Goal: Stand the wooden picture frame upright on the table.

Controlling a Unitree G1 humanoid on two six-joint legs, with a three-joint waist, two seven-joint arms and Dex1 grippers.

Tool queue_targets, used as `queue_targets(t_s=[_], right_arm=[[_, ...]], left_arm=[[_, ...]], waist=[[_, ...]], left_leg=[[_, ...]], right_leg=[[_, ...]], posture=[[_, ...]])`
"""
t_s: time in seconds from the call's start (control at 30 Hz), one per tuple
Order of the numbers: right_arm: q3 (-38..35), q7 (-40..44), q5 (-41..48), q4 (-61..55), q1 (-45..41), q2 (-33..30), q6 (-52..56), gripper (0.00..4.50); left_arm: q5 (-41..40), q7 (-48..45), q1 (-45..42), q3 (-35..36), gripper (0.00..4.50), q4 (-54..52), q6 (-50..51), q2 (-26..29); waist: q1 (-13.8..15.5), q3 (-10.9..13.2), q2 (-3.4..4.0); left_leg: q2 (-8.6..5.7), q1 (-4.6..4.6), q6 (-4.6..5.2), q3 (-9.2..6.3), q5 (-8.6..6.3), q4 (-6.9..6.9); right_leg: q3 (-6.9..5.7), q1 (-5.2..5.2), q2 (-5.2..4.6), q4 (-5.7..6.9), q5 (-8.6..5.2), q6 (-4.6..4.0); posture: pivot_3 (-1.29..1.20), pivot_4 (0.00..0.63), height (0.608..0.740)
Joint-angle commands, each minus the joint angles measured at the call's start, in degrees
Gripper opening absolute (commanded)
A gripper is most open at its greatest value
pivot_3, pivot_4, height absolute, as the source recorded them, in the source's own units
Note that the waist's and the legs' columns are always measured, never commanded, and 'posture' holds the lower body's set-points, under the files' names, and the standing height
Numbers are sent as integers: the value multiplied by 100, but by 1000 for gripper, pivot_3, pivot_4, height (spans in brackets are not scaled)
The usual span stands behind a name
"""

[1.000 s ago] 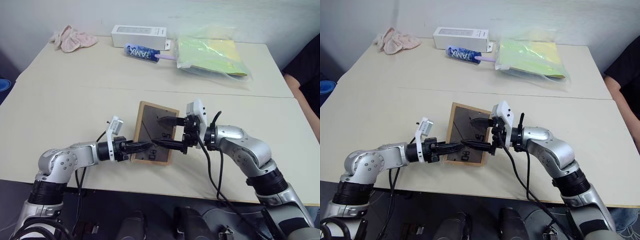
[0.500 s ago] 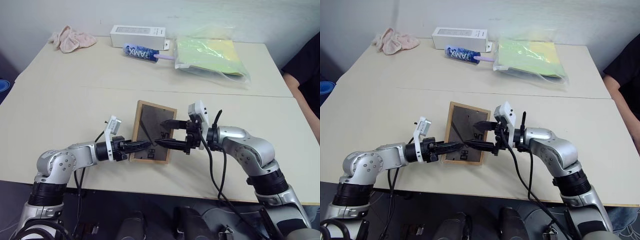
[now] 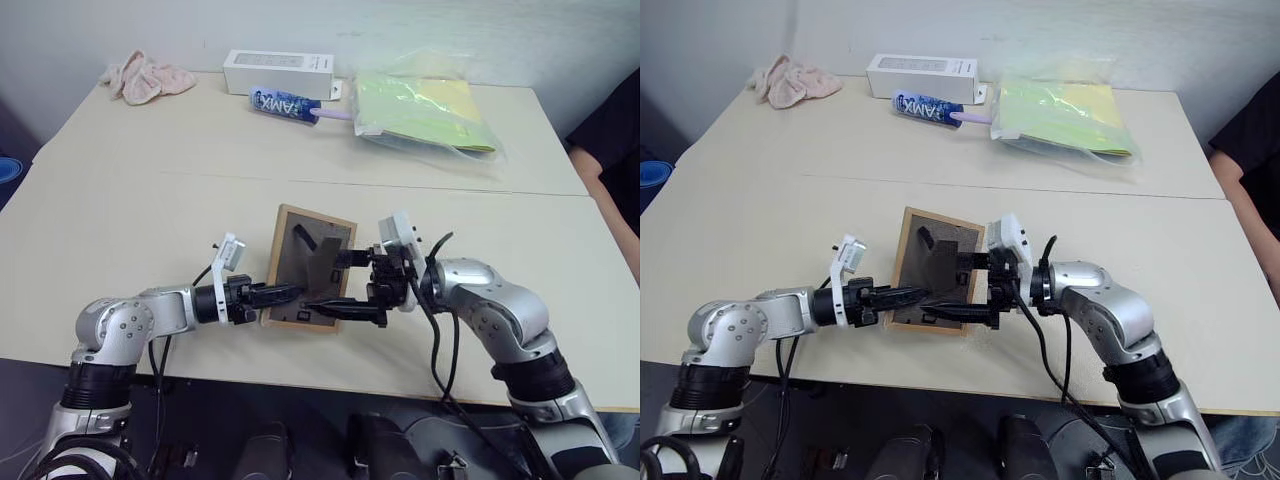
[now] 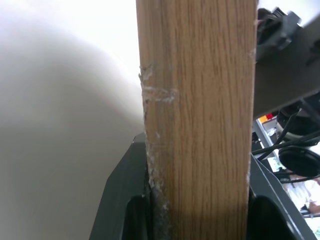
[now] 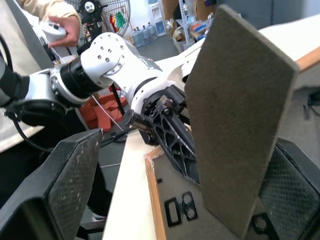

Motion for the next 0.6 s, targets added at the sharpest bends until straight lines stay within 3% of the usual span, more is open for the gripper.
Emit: queue_targets(t_s=[0.03,0.27,0.37,0.5,0.6], right_arm=[[-114,479,-275,-183,222,-238,-638,4471],[-166,692,-681,90,380,-174,-1549,4471],[-501,539,-954,495,354,-91,-2308,4471],[-1227,402,-1411,1213,201,-133,-3953,4471],[-1139,599,-1949,1511,188,-220,-5085,4471]], left_arm=[[-536,141,-218,528,1269,130,350,-120],[-808,304,-413,797,1269,307,854,-227],[-1281,399,-603,952,1269,624,1605,-126],[-1857,535,-972,918,1269,1413,2304,408],[-2328,602,-1055,502,1269,1724,2313,748]], waist=[[2,0,0],[-21,0,0],[-5,0,-1],[-4,2,-5],[-11,2,-4]], left_leg=[[-1,0,0,0,0,0],[0,4,-4,3,2,0],[0,6,-6,3,3,1],[-4,4,-5,3,4,4],[-4,7,-5,3,4,1]], right_leg=[[0,0,0,0,0,0],[3,-1,3,5,0,0],[2,0,3,5,0,0],[1,0,3,6,1,2],[1,0,3,7,1,2]], posture=[[0,150,740],[0,150,740],[0,150,740],[0,150,740],[0,150,740]])
